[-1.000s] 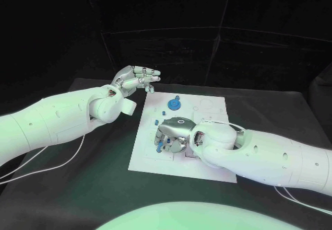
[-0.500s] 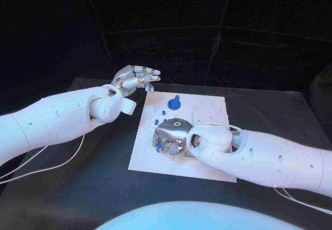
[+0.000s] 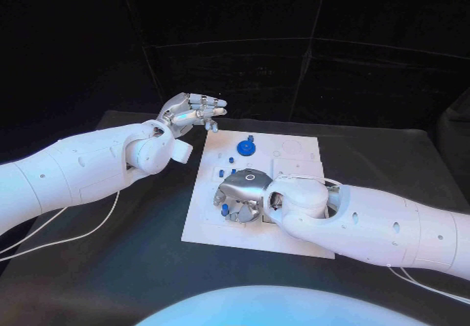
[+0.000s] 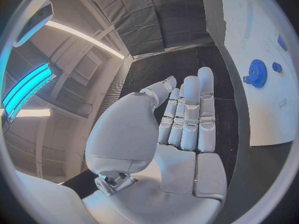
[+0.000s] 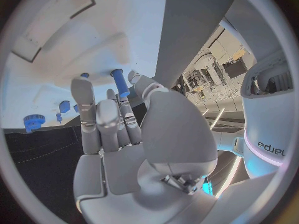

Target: Assemble the parts on the task board

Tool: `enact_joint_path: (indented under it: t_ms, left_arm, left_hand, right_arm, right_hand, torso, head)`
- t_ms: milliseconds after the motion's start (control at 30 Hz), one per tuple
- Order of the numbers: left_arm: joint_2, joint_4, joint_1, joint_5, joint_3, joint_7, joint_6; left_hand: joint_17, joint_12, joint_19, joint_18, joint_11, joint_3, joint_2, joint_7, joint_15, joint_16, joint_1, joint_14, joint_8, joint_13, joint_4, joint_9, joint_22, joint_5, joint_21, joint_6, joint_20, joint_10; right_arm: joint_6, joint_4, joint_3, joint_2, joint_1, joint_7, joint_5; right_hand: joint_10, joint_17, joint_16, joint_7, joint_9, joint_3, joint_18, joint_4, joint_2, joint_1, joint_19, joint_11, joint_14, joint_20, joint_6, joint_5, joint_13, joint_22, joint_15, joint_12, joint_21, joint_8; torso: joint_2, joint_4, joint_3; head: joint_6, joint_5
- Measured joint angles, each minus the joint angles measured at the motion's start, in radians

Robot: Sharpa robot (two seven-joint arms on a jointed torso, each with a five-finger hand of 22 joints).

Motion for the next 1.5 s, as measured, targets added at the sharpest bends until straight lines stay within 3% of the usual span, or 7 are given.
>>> enact_joint_path:
  t_ms: [267, 433, 600, 733, 900, 1067, 1500]
  left_arm:
    - [-0.001, 0.000, 0.000, 0.000, 0.000, -0.001, 0.002]
    - [-0.006, 0.000, 0.000, 0.000, 0.000, -0.002, 0.003]
    - [-0.010, 0.001, 0.000, 0.000, 0.000, -0.003, 0.004]
    - [-0.013, 0.001, 0.000, 0.000, 0.000, -0.003, 0.004]
    - [-0.015, 0.004, 0.000, 0.000, 0.000, -0.004, 0.004]
    - [-0.017, 0.007, 0.000, 0.000, 0.000, -0.004, 0.004]
    - [-0.022, 0.009, 0.000, 0.000, -0.001, -0.005, 0.004]
  left_hand:
    - [0.000, 0.000, 0.000, 0.000, -0.004, 0.000, 0.000, 0.000, 0.000, 0.000, 0.000, 0.000, 0.000, 0.000, 0.000, 0.000, 0.000, 0.000, 0.000, 0.000, 0.000, -0.004]
    - [0.000, 0.000, 0.000, 0.000, -0.004, 0.000, 0.000, 0.000, 0.000, 0.000, 0.000, 0.000, 0.000, 0.000, 0.000, 0.000, 0.000, 0.000, 0.000, 0.000, 0.000, -0.004]
    - [0.000, 0.000, 0.000, 0.000, -0.004, 0.000, 0.000, 0.000, 0.000, 0.000, 0.000, 0.000, 0.000, 0.000, 0.000, 0.000, 0.000, 0.000, 0.000, 0.000, 0.000, -0.004]
    - [0.000, 0.000, 0.000, 0.000, -0.004, 0.000, 0.000, 0.000, 0.000, 0.000, 0.000, 0.000, 0.000, 0.000, 0.000, 0.000, 0.000, 0.000, 0.000, 0.000, 0.000, -0.004]
    - [-0.001, 0.004, 0.000, 0.000, -0.004, -0.003, 0.000, 0.000, 0.000, 0.000, 0.000, 0.000, 0.000, 0.000, -0.003, 0.000, -0.001, 0.000, 0.000, 0.000, 0.000, -0.004]
    - [-0.001, 0.004, 0.000, 0.000, -0.004, -0.003, 0.000, 0.000, 0.000, 0.000, 0.000, 0.000, 0.000, 0.000, -0.003, 0.000, -0.001, 0.000, 0.000, 0.000, 0.000, -0.004]
    - [-0.001, 0.004, 0.000, 0.000, -0.004, -0.003, 0.000, 0.004, 0.000, 0.000, 0.000, 0.000, 0.000, 0.000, -0.003, 0.000, -0.001, 0.000, 0.000, -0.004, 0.000, -0.004]
  right_arm:
    - [-0.088, 0.031, 0.000, -0.036, -0.003, 0.006, 0.006]
    - [-0.155, 0.100, 0.002, -0.129, -0.004, 0.009, 0.032]
    - [-0.195, 0.162, 0.026, -0.256, 0.010, -0.001, 0.118]
    - [-0.212, 0.185, 0.037, -0.368, 0.033, -0.034, 0.255]
    - [-0.209, 0.206, 0.037, -0.451, 0.037, -0.092, 0.392]
    - [-0.193, 0.236, 0.037, -0.499, 0.037, -0.155, 0.430]
    - [-0.137, 0.276, 0.032, -0.525, 0.003, -0.330, 0.387]
  right_hand:
    - [-0.063, -0.029, -0.012, -0.001, 0.002, -0.182, 0.016, 0.018, 0.029, 0.015, 0.000, 0.003, -0.007, 0.000, -0.076, 0.012, 0.003, -0.041, 0.000, 0.048, -0.032, 0.000]
    - [-0.067, -0.027, -0.012, 0.002, 0.003, -0.257, 0.016, 0.046, 0.043, 0.030, 0.000, 0.001, -0.007, 0.000, -0.074, 0.018, 0.006, -0.043, 0.000, 0.086, -0.032, 0.000]
    - [0.183, 0.123, 0.079, -0.018, 0.010, -0.299, 0.015, 0.083, 0.058, 0.015, 0.078, -0.037, 0.019, -0.015, -0.024, 0.036, 0.061, 0.115, -0.025, 0.243, 0.057, 0.016]
    - [0.334, 0.224, 0.146, -0.048, 0.021, -0.359, -0.016, 0.155, 0.066, -0.055, 0.138, -0.074, 0.020, -0.051, 0.025, 0.174, 0.178, 0.261, -0.059, 0.423, 0.152, 0.058]
    - [0.334, 0.347, 0.221, -0.058, 0.046, -0.457, -0.032, 0.263, 0.092, -0.084, 0.167, -0.083, 0.018, -0.066, -0.004, 0.178, 0.787, 0.386, -0.061, 0.980, 0.232, 0.169]
    - [0.378, 0.403, 0.245, -0.064, 0.066, -0.504, -0.032, 0.266, 0.118, -0.087, 0.172, -0.086, 0.018, -0.061, -0.016, 0.171, 1.036, 0.418, -0.061, 1.174, 0.247, 0.254]
    - [0.467, 0.413, 0.295, -0.074, 0.089, -0.559, -0.047, 0.269, 0.158, -0.111, 0.194, -0.093, 0.019, -0.068, -0.033, 0.144, 1.244, 0.498, -0.068, 1.333, 0.290, 0.355]
  torso:
    - [0.000, -0.0001, 0.0004]
    - [0.000, -0.0016, 0.0006]
    - [-0.002, -0.0042, -0.0008]
    - [-0.005, -0.0088, -0.0027]
    - [-0.007, -0.0173, -0.0043]
    - [-0.007, -0.0230, -0.0043]
    - [-0.008, -0.0245, -0.0054]
  head:
    - [0.003, -0.006]
    - [0.007, -0.014]
    - [0.014, -0.038]
    - [0.020, -0.061]
    - [0.028, -0.086]
    - [0.028, -0.095]
    - [0.027, -0.109]
